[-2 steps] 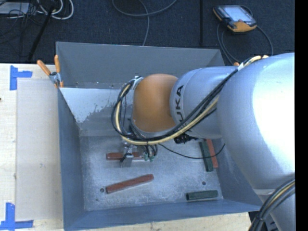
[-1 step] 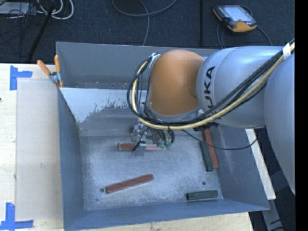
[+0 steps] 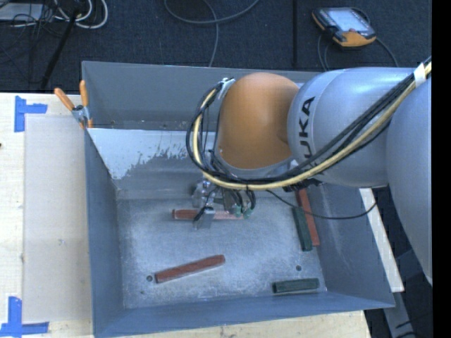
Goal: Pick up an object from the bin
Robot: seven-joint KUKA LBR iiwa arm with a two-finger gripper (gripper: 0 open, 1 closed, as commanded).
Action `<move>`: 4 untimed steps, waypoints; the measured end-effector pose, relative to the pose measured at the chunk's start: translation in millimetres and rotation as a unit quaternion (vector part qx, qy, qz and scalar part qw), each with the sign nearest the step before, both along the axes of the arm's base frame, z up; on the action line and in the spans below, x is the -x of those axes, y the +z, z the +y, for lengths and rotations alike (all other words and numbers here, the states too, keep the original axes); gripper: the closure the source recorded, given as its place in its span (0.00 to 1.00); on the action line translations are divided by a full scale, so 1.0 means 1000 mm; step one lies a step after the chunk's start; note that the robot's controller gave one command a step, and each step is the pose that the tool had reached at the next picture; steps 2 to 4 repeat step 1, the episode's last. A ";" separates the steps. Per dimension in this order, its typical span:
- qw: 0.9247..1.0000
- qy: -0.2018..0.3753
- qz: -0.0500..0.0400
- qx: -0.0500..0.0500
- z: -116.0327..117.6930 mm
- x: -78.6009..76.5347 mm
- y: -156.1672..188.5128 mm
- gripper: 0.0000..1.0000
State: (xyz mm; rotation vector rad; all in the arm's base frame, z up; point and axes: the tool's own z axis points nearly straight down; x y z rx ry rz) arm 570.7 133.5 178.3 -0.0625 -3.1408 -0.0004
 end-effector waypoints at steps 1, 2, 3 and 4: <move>1.000 -0.001 0.000 0.000 0.015 0.006 0.064 1.00; 1.000 -0.001 0.000 0.000 0.015 0.006 0.064 1.00; 1.000 -0.001 0.000 0.000 0.015 0.006 0.064 1.00; 1.000 -0.001 0.000 0.000 0.015 0.006 0.064 1.00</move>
Offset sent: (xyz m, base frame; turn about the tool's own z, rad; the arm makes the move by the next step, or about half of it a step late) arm 0.0000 0.0000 0.0000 0.0000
